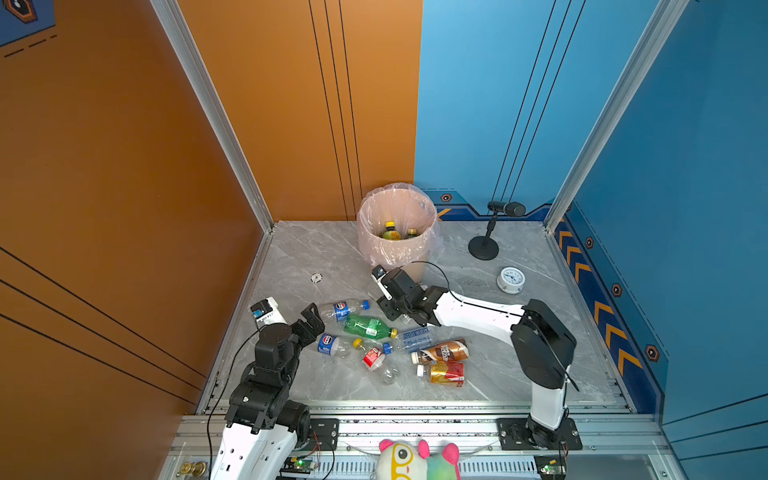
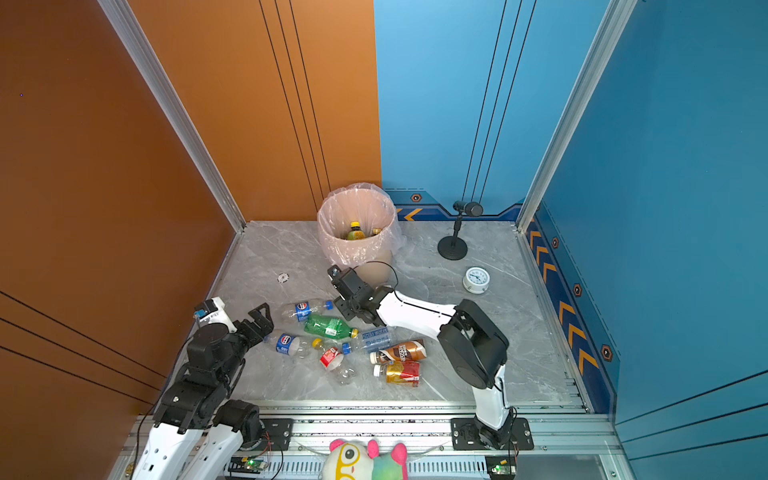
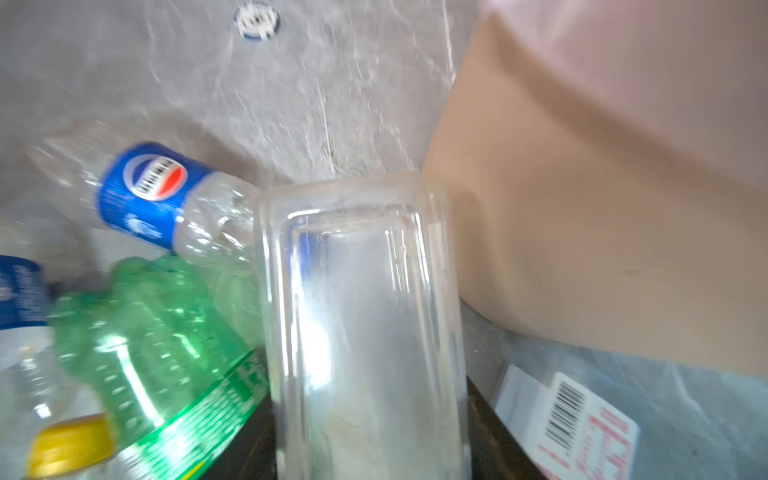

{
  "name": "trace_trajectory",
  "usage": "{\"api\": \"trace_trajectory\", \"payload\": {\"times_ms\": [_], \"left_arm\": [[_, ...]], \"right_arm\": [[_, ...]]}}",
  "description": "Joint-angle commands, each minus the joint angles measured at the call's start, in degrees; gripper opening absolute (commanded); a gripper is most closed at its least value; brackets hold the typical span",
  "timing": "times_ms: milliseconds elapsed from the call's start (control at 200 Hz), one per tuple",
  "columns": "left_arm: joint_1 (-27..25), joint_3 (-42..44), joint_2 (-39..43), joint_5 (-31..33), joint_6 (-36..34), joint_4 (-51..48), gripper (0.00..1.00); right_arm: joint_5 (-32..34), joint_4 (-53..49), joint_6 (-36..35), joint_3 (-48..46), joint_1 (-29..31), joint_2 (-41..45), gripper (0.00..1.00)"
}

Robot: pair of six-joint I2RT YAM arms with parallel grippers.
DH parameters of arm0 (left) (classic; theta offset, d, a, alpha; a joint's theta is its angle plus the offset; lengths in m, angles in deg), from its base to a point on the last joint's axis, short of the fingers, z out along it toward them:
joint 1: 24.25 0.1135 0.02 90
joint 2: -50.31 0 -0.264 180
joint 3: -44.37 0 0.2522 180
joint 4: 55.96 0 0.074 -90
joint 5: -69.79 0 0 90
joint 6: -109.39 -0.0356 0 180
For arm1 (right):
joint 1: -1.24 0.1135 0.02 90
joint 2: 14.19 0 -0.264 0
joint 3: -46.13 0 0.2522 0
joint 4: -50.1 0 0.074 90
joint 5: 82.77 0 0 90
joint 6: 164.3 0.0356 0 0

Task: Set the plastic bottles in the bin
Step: 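Grasp the clear bottle with the right gripper while the left arm withdraws, then lift the clear bottle up over the bin with the right gripper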

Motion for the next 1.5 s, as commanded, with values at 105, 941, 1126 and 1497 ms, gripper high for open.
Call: {"api": "trace_trajectory", "payload": {"times_ms": [105,941,1126,1497], "left_arm": [[0.77,1.50,-1.08,-1.81,0.93,2.17,0.98],[1.22,4.87,3.01,-2.58,5.82,-0.98,0.98],[1.42,6.80,2.82,-3.99,8.64,2.00,0.98],[1.87,5.80,4.61,-4.19,8.62,-1.72,0.98]], "right_arm": [[3.12,3.52,-2.55,-6.93,3.02,13.73,0.45],[-5.79,21.64,-6.93,-0.06,-5.06,23.82,0.48],[-8.48,24.35,-5.34,13.05,-11.19,12.06,0.48],[-17.49,15.65,-1.29,37.43,-17.04,-9.82,0.48]]}}
